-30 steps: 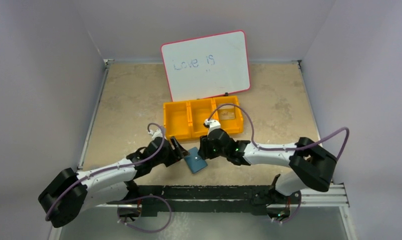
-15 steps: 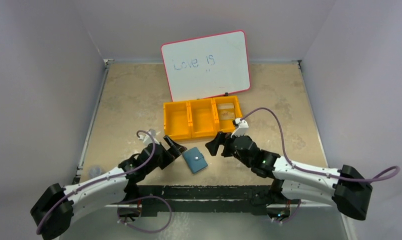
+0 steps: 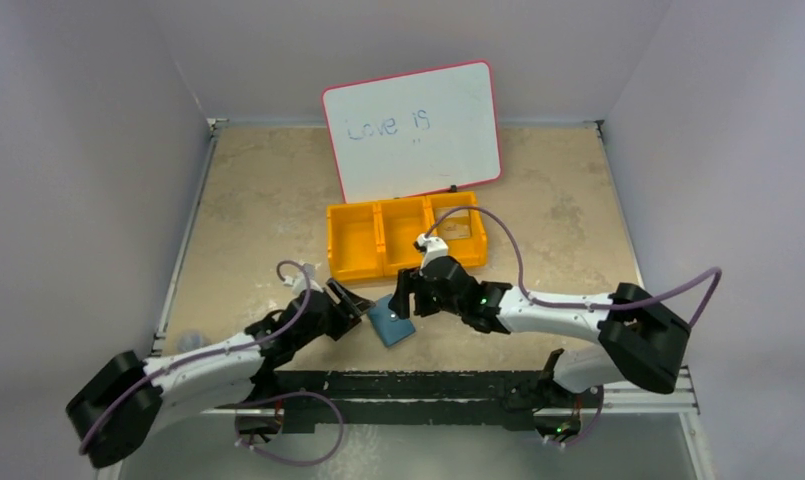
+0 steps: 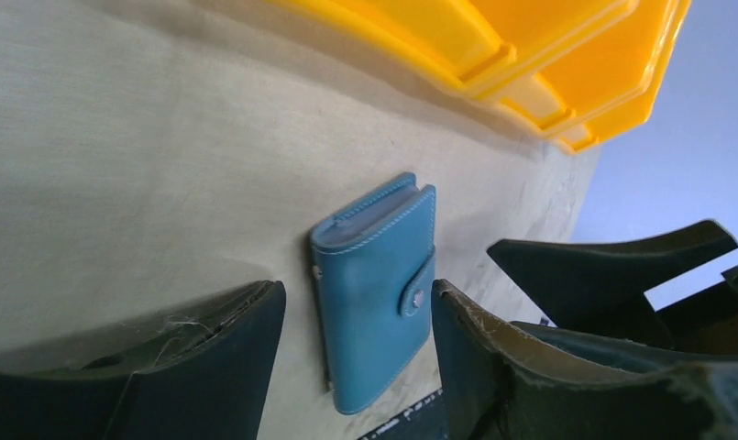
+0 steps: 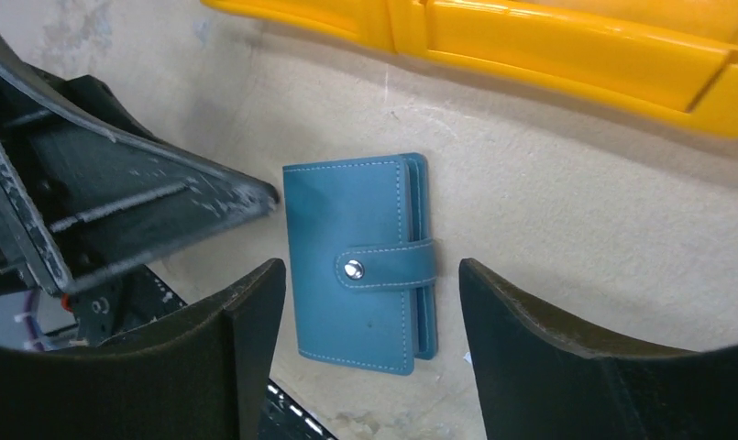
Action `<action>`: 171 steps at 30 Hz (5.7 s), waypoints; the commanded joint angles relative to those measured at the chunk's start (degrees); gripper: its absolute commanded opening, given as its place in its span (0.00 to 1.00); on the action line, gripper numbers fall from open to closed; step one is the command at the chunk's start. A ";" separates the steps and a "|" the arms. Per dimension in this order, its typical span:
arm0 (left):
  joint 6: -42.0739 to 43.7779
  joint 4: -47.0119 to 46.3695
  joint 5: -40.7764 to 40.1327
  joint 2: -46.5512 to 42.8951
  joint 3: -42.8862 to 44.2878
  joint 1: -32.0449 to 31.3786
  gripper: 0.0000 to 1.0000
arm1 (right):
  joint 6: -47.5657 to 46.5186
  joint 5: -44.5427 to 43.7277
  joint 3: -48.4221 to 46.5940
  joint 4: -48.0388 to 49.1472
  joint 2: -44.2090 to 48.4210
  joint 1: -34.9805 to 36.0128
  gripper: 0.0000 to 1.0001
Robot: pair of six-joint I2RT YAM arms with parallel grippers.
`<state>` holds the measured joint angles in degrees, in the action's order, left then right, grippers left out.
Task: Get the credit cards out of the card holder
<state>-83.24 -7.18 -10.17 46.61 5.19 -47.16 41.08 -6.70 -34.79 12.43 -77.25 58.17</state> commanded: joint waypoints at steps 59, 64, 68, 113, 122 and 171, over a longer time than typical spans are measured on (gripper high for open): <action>9.84 2.51 -2.66 15.63 9.52 -3.47 0.27 | 7.36 -20.76 -25.23 -29.57 -24.31 13.46 0.00; 10.56 2.26 -2.15 16.98 9.97 -3.46 0.30 | 6.79 -21.69 -25.16 -28.87 -21.39 13.46 0.00; 11.81 3.31 -2.57 19.09 10.99 -3.42 0.29 | 6.56 -21.81 -24.79 -27.53 -18.15 13.50 0.00; 17.49 7.71 -1.56 24.52 18.19 -3.46 0.13 | 11.65 -11.60 -4.75 -18.25 9.41 2.56 0.34; 17.24 7.80 -1.50 24.13 18.50 -3.45 0.13 | 3.53 -5.68 -7.46 -11.77 11.59 2.56 0.50; 17.51 8.58 -1.25 23.41 18.94 -3.47 0.15 | 14.38 9.41 0.01 2.84 -7.73 -4.91 0.46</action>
<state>-67.66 -0.43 -11.94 70.28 22.98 -50.39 53.43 4.01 -35.97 14.48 -85.45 53.60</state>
